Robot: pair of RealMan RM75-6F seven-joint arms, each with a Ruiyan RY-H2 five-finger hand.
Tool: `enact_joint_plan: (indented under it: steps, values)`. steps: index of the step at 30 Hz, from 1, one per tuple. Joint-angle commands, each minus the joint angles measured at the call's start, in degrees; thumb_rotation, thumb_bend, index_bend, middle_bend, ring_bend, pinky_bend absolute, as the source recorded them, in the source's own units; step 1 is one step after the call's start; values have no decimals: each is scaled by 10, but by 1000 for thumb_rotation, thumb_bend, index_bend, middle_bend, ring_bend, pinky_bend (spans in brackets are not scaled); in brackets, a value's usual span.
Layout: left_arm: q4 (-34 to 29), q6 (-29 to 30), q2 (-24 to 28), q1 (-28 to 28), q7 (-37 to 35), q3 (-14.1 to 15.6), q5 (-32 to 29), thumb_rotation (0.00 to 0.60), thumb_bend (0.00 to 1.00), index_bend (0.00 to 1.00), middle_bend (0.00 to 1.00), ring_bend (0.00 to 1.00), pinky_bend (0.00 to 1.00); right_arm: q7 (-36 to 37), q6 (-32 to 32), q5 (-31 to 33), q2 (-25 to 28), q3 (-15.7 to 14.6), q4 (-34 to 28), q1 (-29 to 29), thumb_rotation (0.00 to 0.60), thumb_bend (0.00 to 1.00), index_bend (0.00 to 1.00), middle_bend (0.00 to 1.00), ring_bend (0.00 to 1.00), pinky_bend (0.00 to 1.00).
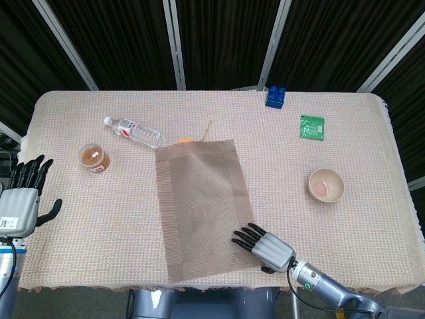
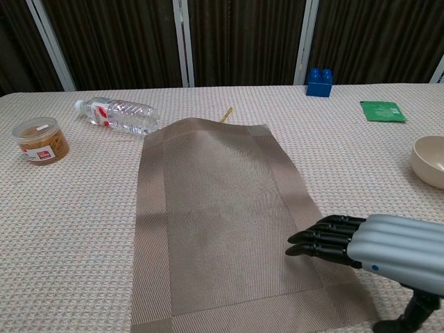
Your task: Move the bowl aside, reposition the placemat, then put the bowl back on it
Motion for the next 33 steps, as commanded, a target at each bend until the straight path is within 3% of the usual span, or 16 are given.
enact_joint_plan:
  steps: [1,15,20,24,33]
  values:
    - [1,-3,1,0,-3,0,-1,600,371,0,0,0,0,-1,6,-2,-8,-4,7,0,600,86,51,0,0,0]
    - [-4,-12,4,1,-16,-2,-4,600,370,0,0,0,0,1,52,-15,-45,-6,58,-1,600,92,72,0,0,0]
    - [-6,-13,5,1,-17,-2,-3,600,371,0,0,0,0,16,74,-21,-53,-11,77,-3,600,159,79,0,0,0]
    - [-8,-14,4,1,-17,-1,-2,600,371,0,0,0,0,20,84,-24,-55,-12,88,-3,600,273,80,0,0,0]
    - [-8,-15,4,2,-16,0,4,600,371,0,0,0,0,29,94,-28,-62,-26,116,-3,600,296,111,0,0,0]
